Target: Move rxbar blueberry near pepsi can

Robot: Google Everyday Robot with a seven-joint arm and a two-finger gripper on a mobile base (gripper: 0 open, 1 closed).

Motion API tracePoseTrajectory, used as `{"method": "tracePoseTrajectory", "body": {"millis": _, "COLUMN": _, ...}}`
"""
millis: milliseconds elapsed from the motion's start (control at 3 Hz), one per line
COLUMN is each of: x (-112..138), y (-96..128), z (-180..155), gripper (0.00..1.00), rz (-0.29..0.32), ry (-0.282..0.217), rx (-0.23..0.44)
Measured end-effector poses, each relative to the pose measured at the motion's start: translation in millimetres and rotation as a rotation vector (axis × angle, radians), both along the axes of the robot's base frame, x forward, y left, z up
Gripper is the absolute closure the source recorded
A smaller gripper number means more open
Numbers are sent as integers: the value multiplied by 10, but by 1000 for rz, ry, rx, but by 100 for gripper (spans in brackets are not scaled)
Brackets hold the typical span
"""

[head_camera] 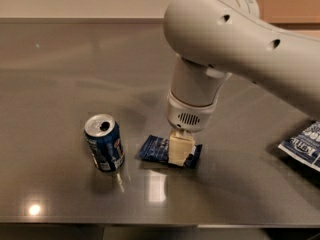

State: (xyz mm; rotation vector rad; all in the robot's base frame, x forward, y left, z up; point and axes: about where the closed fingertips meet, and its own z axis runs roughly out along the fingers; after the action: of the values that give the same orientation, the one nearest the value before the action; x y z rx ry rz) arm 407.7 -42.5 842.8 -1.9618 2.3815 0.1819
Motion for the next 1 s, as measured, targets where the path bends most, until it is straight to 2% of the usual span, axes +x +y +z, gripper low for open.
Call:
{"method": "tracePoseTrajectory", "body": {"millis": 667, "x": -31, "y": 52, "z": 30, "gripper": 15, "rz": 21, "ry": 2, "rx": 15}}
{"method": "tracePoseTrajectory", "body": {"millis": 1000, "x": -29, "y": 60, "z": 36, "gripper": 0, "rz": 22, "ry": -2, "rx": 16}}
